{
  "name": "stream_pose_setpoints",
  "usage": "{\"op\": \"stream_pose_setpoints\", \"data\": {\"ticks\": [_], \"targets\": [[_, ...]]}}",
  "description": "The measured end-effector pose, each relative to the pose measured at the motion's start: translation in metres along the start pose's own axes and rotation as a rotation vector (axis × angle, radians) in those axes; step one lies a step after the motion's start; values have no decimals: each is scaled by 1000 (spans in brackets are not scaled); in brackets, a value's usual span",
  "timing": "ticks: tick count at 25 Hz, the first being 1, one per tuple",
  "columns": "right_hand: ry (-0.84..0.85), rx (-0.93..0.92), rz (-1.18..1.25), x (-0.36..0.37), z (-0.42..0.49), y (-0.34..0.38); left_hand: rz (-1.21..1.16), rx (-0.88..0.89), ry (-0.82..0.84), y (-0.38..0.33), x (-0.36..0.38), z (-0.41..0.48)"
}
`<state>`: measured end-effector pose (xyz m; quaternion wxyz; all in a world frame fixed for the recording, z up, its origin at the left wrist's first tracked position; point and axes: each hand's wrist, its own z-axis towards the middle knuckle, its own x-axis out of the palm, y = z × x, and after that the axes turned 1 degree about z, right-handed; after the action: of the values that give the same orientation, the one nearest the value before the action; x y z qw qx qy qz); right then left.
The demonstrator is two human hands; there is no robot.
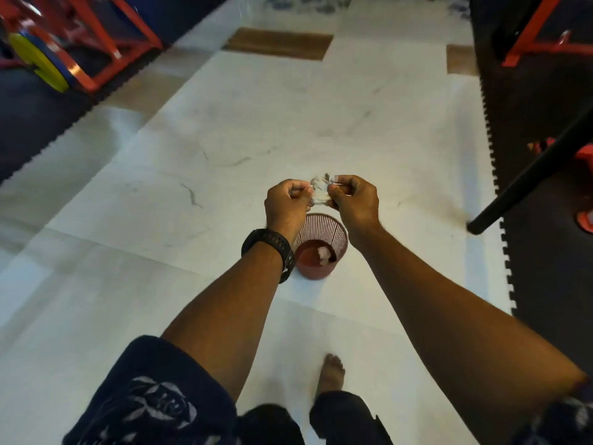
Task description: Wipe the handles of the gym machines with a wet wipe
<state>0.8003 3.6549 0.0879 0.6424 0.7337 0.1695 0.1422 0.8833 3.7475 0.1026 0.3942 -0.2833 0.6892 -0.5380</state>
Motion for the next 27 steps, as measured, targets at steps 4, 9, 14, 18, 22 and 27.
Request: {"op": "stream_pose_setpoints", "data": {"ticks": [4,9,14,18,22,27], "targets": [[-29,148,-131,15,72,-92,115,-136,65,81,42,76],[-72,322,-238,37,153,-236,263,-264,178,216,94,161],[-68,426,-327,58,204,-367,358,-339,246,338,135,218],[-28,491,-393,71,240,-456,423,-399,270,419,164,260],[-2,564,-440,75,255,-503,450,-471,287,468,179,275],[4,584,-466,72,266,-523,438,-561,286,482,187,283]]}}
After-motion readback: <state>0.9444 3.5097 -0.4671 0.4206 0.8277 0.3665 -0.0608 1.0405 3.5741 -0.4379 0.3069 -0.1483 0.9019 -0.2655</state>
